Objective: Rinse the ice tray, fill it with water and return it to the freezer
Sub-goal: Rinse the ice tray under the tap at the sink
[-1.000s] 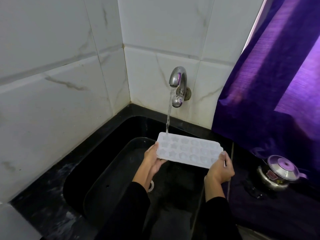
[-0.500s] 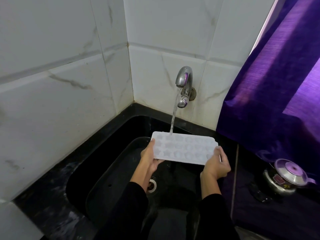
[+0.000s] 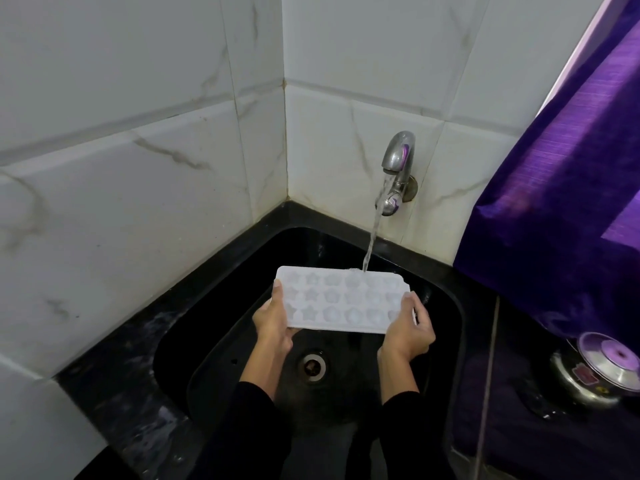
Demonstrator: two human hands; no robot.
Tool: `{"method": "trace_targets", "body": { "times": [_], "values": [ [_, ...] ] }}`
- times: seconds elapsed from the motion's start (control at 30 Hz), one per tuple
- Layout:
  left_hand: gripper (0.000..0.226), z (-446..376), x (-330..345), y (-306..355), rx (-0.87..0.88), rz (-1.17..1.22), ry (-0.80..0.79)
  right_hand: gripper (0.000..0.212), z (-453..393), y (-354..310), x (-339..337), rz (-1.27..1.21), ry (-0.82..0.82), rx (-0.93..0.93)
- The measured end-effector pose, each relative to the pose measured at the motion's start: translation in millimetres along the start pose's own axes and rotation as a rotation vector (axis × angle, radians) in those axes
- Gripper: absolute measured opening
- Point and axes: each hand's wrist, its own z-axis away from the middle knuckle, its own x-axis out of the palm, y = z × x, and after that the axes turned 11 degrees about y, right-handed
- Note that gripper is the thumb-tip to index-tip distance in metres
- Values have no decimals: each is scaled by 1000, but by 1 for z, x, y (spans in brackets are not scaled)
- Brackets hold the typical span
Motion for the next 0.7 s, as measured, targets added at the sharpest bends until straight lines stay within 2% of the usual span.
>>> {"method": "trace_targets", "body": {
  "times": [0.43,0.7],
  "values": [
    [21,-2,-31,18,41,76,97,24,23,13,16,57,-142,30],
    [25,-4,-26,29,53,91,133,23,28,13,31,152,-183,-67]
  ]
}}
